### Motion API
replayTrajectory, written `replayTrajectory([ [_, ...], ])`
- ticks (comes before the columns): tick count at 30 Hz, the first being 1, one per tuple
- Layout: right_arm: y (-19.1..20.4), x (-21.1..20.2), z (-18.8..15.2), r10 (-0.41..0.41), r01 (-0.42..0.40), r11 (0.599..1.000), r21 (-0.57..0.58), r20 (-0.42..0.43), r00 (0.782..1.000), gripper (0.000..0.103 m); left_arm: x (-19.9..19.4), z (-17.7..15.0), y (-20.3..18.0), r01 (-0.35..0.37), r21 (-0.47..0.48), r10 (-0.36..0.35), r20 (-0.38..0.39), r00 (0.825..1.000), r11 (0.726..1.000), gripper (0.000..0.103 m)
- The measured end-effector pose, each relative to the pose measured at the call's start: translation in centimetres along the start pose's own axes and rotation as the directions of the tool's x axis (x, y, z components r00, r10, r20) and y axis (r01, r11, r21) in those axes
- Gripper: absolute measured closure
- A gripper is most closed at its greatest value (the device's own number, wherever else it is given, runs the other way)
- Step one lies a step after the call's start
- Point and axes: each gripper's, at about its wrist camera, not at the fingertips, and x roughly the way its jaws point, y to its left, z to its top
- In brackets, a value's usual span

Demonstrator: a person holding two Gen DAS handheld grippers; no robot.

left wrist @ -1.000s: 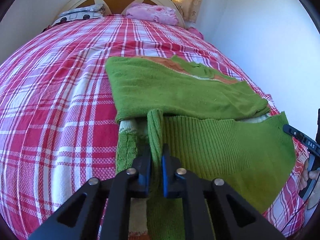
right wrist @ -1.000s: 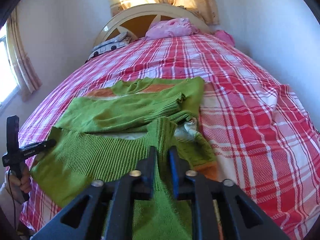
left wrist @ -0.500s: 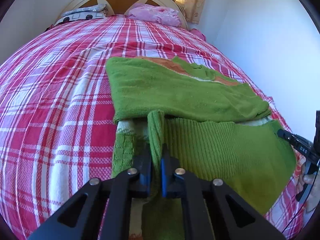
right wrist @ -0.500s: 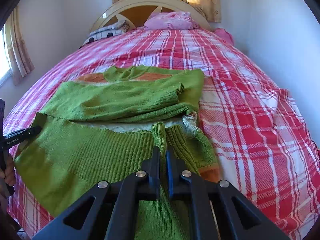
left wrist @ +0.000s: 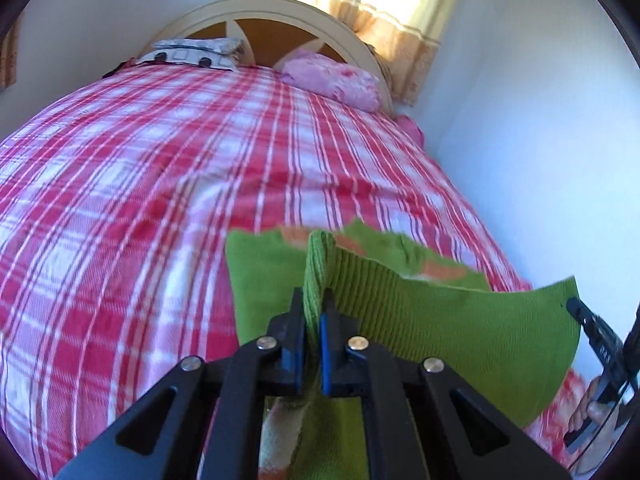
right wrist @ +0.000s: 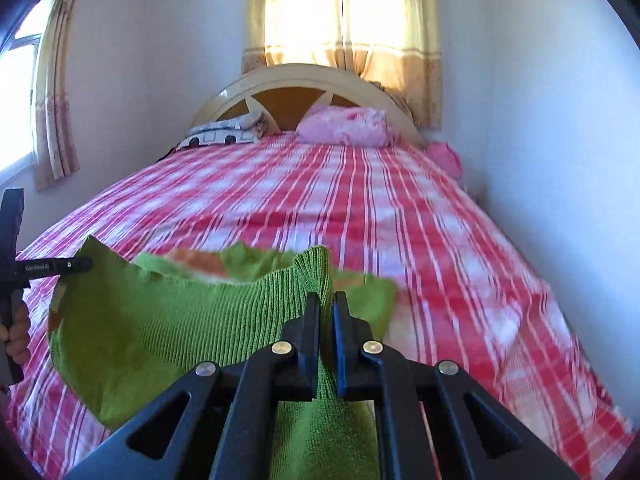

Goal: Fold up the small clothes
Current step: 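Lay the held hem over the collar with both grippers and release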

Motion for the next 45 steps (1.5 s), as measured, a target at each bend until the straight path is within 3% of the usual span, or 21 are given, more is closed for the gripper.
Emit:
replayTrajectory([
  [6, -1.0, 6.0, 4.5, -0.060, 0.060, 0.998, -0.019, 0.030, 0.998, 0.098, 3.7, 5.1, 1.2, -0.082, -0.030, 0.084, 0.060, 0.995, 0.996, 0.099],
  [10, -1.7, 11.8, 4.5, -0.103, 0.103, 0.995, 0.003, 0.022, 0.994, 0.098, 8.3, 5.8, 2.5, -0.147, -0.041, 0.149, 0.051, 0.988, 0.988, 0.099],
  [12, -1.8, 15.4, 3.1, -0.125, 0.125, 0.992, 0.000, -0.029, 0.992, 0.098, 10.8, 4.8, 2.8, -0.175, -0.015, 0.175, 0.000, 0.985, 0.985, 0.099],
  [17, -2.6, 21.4, -0.4, -0.115, 0.121, 0.993, 0.010, -0.246, 0.963, 0.097, 13.1, 2.2, 3.7, -0.140, 0.038, 0.144, -0.136, 0.980, 0.989, 0.098],
  [20, -3.0, 21.3, -0.4, -0.124, 0.134, 0.991, 0.021, -0.255, 0.959, 0.086, 11.8, 2.1, 4.3, -0.061, 0.028, 0.065, -0.158, 0.985, 0.998, 0.090],
  [22, -3.3, 21.3, -0.7, -0.117, 0.130, 0.991, 0.034, -0.255, 0.960, 0.075, 11.5, 1.8, 3.9, -0.027, 0.057, 0.037, -0.180, 0.983, 0.998, 0.077],
  [24, -3.6, 21.3, -1.0, -0.109, 0.128, 0.990, 0.056, -0.254, 0.961, 0.074, 11.5, 1.6, 3.4, -0.005, 0.091, 0.023, -0.203, 0.979, 0.996, 0.066],
  [26, -4.4, 20.7, -1.1, -0.086, 0.110, 0.989, 0.095, -0.221, 0.971, 0.074, 11.2, 1.3, 2.9, 0.010, 0.113, 0.013, -0.200, 0.980, 0.994, 0.063],
  [30, -4.9, 19.5, -1.1, -0.074, 0.097, 0.985, 0.146, -0.158, 0.985, 0.074, 11.0, 1.4, 2.4, 0.029, 0.127, -0.005, -0.191, 0.982, 0.991, 0.041],
  [32, -4.9, 19.6, -1.0, -0.074, 0.099, 0.984, 0.150, -0.160, 0.984, 0.074, 12.0, 1.4, 2.1, 0.042, 0.129, -0.012, -0.219, 0.976, 0.991, 0.042],
  [34, -4.8, 19.4, -1.0, -0.073, 0.095, 0.984, 0.151, -0.147, 0.986, 0.074, 13.1, 1.3, 1.8, -0.013, 0.166, 0.051, -0.227, 0.973, 0.986, 0.067],
  [35, -4.9, 19.2, -1.0, -0.073, 0.093, 0.984, 0.154, -0.135, 0.988, 0.074, 13.6, 1.2, 1.8, -0.042, 0.176, 0.083, -0.229, 0.970, 0.983, 0.073],
  [37, -5.1, 18.5, -1.0, -0.071, 0.088, 0.982, 0.169, -0.102, 0.992, 0.074, 14.0, 1.0, 2.1, -0.045, 0.146, 0.078, -0.231, 0.970, 0.988, 0.091],
  [41, -6.1, 17.7, -1.1, -0.069, 0.081, 0.972, 0.222, -0.063, 0.996, 0.074, 12.6, 1.6, 1.0, -0.027, 0.173, 0.058, -0.176, 0.983, 0.985, 0.094],
  [45, -6.8, 16.7, -1.2, -0.055, 0.056, 0.964, 0.258, -0.010, 0.998, 0.074, 11.3, 3.8, 0.8, -0.016, 0.131, 0.029, -0.100, 0.995, 0.991, 0.094],
])
